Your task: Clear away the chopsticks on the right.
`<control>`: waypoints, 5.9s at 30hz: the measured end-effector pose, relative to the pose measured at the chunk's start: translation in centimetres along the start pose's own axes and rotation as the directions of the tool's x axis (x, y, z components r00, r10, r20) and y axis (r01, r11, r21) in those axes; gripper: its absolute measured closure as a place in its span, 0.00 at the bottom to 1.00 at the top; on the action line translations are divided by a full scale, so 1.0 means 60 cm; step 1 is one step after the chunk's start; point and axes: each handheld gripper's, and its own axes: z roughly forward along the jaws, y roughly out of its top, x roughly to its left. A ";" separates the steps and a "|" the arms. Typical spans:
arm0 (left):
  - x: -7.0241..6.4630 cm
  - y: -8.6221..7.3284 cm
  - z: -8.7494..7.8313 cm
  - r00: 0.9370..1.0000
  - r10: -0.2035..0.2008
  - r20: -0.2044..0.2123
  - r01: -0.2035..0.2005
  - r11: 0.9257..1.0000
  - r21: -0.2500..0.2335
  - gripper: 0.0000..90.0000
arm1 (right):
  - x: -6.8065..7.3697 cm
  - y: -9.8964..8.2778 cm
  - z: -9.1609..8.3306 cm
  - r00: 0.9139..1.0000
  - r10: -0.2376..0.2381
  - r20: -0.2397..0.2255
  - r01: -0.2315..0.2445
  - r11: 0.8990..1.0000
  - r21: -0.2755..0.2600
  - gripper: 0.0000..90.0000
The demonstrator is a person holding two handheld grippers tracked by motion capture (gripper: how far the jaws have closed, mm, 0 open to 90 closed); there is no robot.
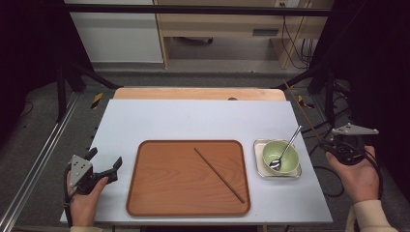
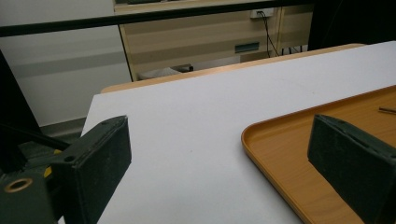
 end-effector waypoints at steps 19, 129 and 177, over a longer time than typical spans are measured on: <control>0.002 0.001 -0.001 1.000 0.000 -0.002 0.000 1.000 -0.003 0.07 | 0.154 0.057 -0.030 0.975 -0.177 -0.132 0.174 0.984 -0.033 0.95; -0.122 0.068 0.026 0.953 0.049 0.297 -0.099 0.983 0.154 0.15 | 0.319 -0.100 0.041 0.911 -0.049 -0.410 -0.040 0.978 -0.205 0.15; -0.317 0.073 0.179 0.854 0.063 0.516 -0.312 0.856 0.412 1.00 | 0.313 -0.105 0.040 0.953 -0.119 -0.279 0.016 0.938 -0.347 0.16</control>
